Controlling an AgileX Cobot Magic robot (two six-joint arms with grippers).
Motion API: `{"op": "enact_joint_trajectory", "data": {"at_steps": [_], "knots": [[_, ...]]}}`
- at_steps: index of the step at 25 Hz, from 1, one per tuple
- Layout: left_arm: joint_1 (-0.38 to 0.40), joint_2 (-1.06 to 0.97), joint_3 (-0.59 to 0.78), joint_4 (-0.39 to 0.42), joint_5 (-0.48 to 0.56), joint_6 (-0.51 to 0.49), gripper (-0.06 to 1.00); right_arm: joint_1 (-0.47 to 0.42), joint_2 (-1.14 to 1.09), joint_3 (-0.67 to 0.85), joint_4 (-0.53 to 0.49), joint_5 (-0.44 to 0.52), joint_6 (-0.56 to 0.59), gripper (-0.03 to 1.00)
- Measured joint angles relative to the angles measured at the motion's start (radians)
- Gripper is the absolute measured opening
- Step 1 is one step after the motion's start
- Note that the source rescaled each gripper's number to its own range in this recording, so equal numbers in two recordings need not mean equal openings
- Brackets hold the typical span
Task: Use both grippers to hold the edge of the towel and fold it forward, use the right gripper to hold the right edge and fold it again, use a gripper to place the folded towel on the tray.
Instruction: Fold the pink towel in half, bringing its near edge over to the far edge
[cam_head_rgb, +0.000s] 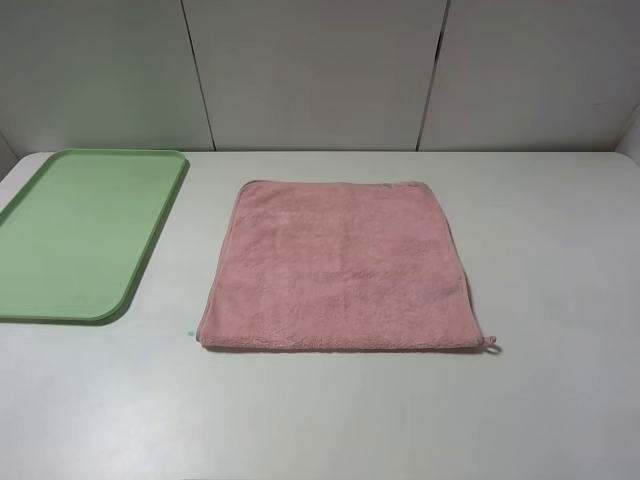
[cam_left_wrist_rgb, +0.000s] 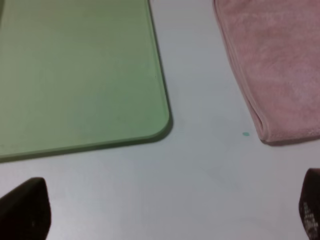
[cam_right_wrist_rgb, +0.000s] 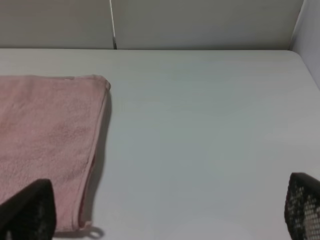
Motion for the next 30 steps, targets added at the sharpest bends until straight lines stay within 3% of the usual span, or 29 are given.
{"op": "enact_joint_trajectory", "data": {"at_steps": [30], "knots": [[0.0,0.0,0.0,0.0,0.0,0.0,1.0,0.0,0.0,0.0,0.0,-0.001,0.0,1.0]]}}
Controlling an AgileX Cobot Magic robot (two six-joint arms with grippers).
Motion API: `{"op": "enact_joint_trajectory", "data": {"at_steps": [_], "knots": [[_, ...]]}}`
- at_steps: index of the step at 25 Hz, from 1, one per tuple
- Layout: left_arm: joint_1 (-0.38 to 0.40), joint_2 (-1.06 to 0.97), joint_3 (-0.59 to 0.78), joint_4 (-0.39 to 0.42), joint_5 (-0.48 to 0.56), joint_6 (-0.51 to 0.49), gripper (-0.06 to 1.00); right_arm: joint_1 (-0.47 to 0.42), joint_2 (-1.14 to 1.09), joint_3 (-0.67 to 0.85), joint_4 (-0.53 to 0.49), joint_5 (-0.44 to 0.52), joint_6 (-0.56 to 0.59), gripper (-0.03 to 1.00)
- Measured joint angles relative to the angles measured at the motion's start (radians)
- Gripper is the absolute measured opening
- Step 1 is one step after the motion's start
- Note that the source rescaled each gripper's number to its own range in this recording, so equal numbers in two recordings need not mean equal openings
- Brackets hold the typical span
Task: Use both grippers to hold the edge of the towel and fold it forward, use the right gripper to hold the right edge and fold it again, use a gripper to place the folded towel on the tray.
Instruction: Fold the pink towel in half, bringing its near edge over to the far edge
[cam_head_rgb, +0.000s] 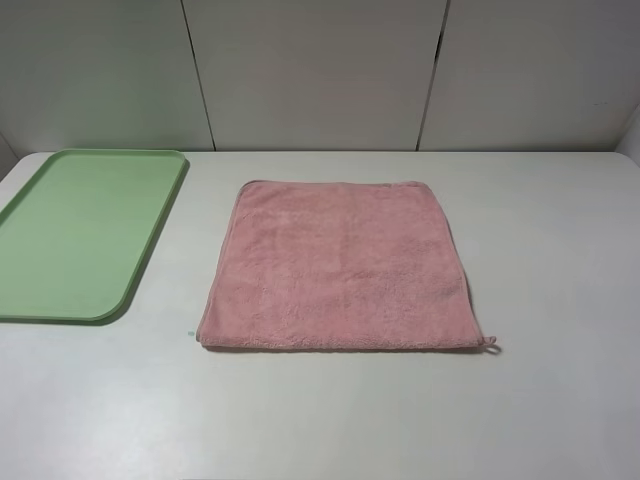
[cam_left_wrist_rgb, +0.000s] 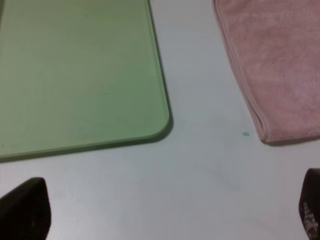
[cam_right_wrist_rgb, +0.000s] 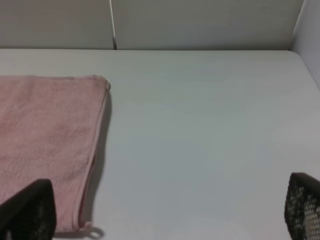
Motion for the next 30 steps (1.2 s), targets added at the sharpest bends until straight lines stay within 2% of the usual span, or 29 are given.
{"op": "enact_joint_trajectory", "data": {"at_steps": [30], "knots": [[0.0,0.0,-0.031,0.0,0.009,-0.007,0.99,0.0,0.013,-0.008,0.0,-0.003,-0.008,1.0]]}}
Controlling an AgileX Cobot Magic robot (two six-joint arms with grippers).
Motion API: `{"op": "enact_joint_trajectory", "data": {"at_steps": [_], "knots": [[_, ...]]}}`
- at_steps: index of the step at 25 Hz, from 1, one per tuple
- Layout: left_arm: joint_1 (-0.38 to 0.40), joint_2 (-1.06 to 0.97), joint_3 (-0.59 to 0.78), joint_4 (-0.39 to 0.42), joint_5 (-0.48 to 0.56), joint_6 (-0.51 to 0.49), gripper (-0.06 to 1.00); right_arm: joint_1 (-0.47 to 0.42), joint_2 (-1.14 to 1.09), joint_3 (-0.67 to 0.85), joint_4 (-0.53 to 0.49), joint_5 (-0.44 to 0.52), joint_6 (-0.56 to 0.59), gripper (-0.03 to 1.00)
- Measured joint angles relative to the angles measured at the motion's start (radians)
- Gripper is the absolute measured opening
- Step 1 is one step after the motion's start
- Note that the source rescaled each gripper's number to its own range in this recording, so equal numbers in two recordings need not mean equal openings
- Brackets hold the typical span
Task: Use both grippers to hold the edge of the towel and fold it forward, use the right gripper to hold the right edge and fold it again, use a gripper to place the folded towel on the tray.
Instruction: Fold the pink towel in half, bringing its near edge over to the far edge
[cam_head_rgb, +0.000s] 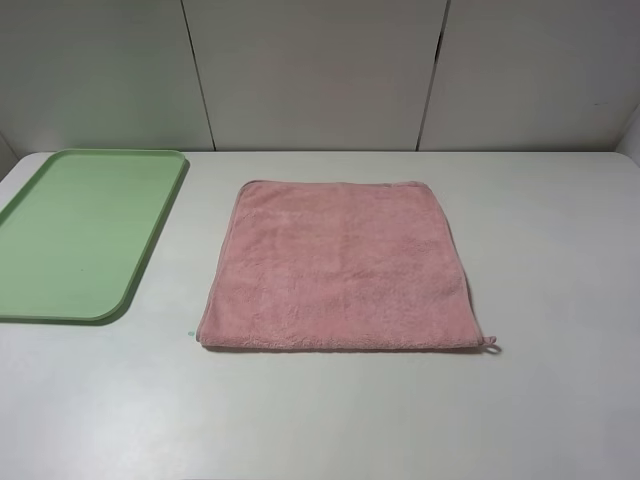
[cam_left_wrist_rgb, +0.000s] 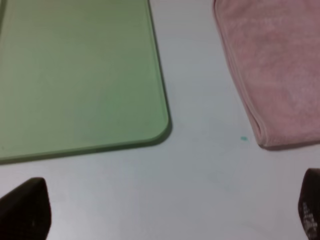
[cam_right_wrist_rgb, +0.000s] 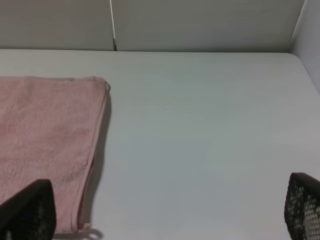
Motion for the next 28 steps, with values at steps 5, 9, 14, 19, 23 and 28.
{"op": "enact_joint_trajectory", "data": {"at_steps": [5,9,14,19,23,28], "knots": [[0.0,0.05,-0.038,0.0,0.008,0.0,0.99,0.0,0.108,-0.029,0.0,-0.016,-0.001,1.0],[0.0,0.147,-0.084,0.0,0.009,0.015,0.99,0.018,0.212,-0.068,0.0,-0.031,-0.001,1.0],[-0.045,0.263,-0.151,0.0,0.008,0.031,0.99,0.08,0.343,-0.129,-0.011,-0.036,-0.002,1.0],[-0.131,0.376,-0.22,0.0,0.008,0.033,0.99,0.165,0.454,-0.187,-0.015,-0.037,-0.003,1.0],[-0.217,0.467,-0.27,0.0,0.008,0.037,0.99,0.213,0.511,-0.221,-0.016,-0.038,-0.017,1.0],[-0.354,0.597,-0.31,0.001,0.009,0.101,0.99,0.292,0.596,-0.247,-0.016,-0.041,-0.104,1.0]]}}
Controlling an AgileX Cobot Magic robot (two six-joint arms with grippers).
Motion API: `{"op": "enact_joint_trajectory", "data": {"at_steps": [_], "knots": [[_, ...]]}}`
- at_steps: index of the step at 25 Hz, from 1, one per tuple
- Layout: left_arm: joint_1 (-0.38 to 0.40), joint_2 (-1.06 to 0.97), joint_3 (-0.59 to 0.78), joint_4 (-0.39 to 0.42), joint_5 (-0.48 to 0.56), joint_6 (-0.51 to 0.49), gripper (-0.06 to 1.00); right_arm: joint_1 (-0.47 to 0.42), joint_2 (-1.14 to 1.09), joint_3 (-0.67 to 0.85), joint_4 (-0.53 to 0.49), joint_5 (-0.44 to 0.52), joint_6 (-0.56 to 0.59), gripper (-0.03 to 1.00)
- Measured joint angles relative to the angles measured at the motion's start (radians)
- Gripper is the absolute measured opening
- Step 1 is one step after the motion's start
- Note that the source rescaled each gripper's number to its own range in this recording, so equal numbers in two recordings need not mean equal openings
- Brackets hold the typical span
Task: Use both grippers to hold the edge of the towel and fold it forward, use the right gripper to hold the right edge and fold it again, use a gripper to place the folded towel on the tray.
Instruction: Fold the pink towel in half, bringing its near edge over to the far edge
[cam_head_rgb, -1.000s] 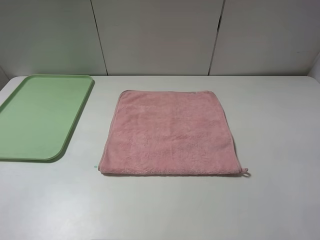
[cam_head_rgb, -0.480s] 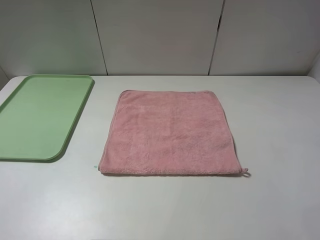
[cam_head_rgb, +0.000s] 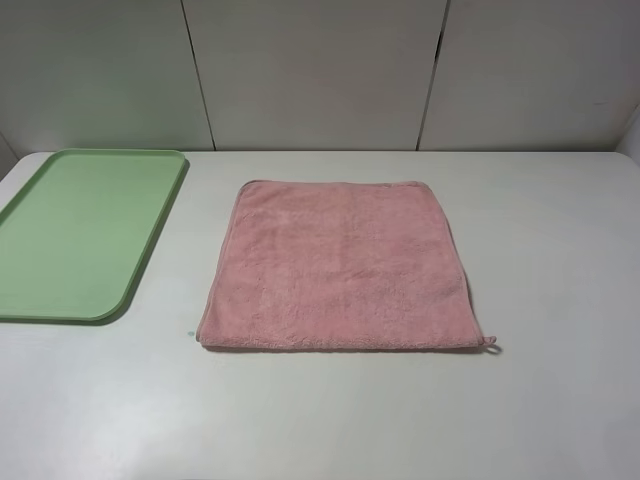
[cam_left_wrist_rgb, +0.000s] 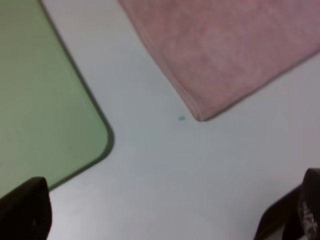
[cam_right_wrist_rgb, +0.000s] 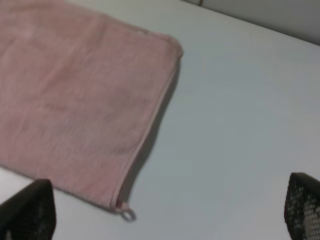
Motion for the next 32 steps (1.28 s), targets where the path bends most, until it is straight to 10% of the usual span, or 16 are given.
{"op": "enact_joint_trajectory", "data": {"at_steps": [7,19,32], "knots": [[-0.17,0.124,-0.019,0.018,-0.001,0.082,0.99,0.089,0.081,-0.002,-0.002,0.0,-0.066,1.0],[-0.45,0.268,-0.02,0.354,-0.003,0.12,0.98,0.226,0.204,-0.002,-0.003,0.002,-0.363,1.0],[-0.488,0.494,-0.021,0.479,-0.087,0.199,0.98,0.226,0.386,-0.002,-0.003,-0.021,-0.642,1.0]]}}
